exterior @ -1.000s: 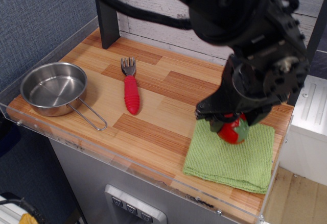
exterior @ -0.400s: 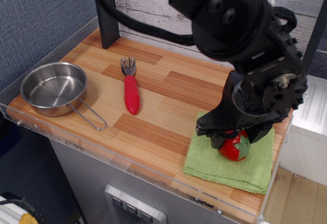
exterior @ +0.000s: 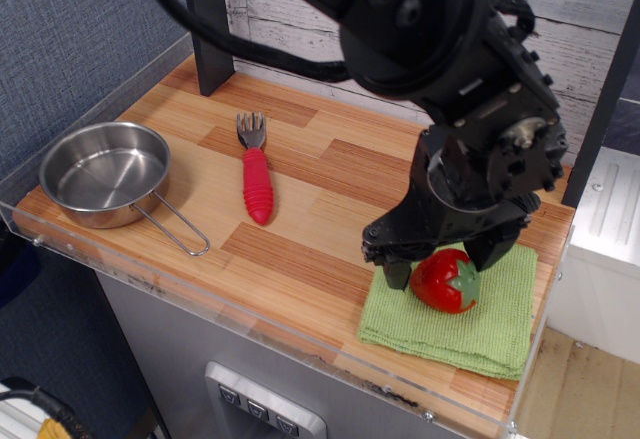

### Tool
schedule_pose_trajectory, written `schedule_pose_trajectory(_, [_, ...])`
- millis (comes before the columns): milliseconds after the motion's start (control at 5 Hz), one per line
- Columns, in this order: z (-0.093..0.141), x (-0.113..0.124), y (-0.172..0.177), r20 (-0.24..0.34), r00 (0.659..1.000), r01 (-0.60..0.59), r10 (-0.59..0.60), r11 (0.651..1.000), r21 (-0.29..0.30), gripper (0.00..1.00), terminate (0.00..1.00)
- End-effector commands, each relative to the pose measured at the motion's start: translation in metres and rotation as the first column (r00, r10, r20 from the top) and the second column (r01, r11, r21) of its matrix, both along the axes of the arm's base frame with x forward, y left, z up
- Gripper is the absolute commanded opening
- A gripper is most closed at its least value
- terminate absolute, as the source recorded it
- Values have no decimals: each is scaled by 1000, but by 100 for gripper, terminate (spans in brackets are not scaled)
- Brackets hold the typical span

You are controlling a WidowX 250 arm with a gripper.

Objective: Place the red strawberry onto the green cloth.

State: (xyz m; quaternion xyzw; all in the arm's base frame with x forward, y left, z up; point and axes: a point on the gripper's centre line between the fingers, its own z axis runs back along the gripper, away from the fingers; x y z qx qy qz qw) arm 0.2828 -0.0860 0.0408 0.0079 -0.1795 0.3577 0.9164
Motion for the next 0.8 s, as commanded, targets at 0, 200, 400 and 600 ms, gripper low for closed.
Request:
schedule_pose_trajectory(0, [23, -20, 10, 66, 998, -16, 17, 1000, -21, 100, 0])
schedule_pose_trajectory(200, [41, -20, 15, 116, 993, -34, 35, 999, -4, 100, 0])
schedule_pose_trajectory(400, [69, -23, 24, 172, 982, -86, 80, 996, 32, 100, 0])
schedule_pose_trajectory(600, [100, -32, 36, 234, 961, -169, 149, 984, 65, 100, 100])
